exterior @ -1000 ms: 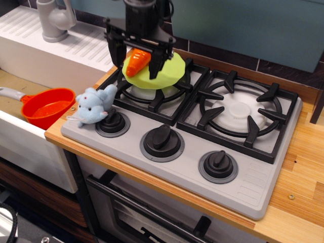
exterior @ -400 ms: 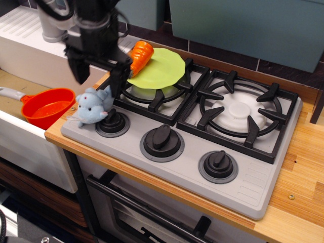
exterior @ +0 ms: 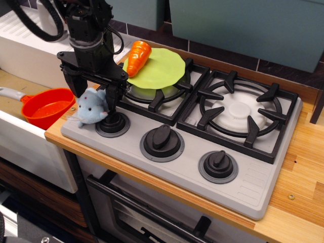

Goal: End effector transition from object to object

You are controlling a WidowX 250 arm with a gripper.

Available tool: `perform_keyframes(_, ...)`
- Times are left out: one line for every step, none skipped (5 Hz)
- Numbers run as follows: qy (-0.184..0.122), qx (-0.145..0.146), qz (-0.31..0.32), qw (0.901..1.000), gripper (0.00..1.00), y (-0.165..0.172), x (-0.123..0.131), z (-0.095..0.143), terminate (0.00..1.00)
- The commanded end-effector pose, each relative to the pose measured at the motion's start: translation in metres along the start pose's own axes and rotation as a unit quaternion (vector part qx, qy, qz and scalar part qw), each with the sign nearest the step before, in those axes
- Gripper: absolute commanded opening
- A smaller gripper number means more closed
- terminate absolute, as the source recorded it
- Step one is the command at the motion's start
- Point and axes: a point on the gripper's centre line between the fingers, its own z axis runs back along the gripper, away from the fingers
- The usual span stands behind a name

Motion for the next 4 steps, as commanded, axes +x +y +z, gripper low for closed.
perform_keyframes(-0.004, -0.011, 0.004, 0.9999, 1.0, -0.0066, 0.0089, -0.0078, 0.0)
perform_keyframes(-0.004, -0.011, 0.004, 0.9999, 1.0, -0.0066, 0.0089, -0.0078, 0.0)
perform_keyframes(-0.004, -0.011, 0.004, 0.9999, 1.0, -0.0066, 0.0089, -0.0078, 0.0)
perform_keyframes(-0.004, -0.011, 0.004, 0.9999, 1.0, -0.0066, 0.0089, -0.0078, 1.0)
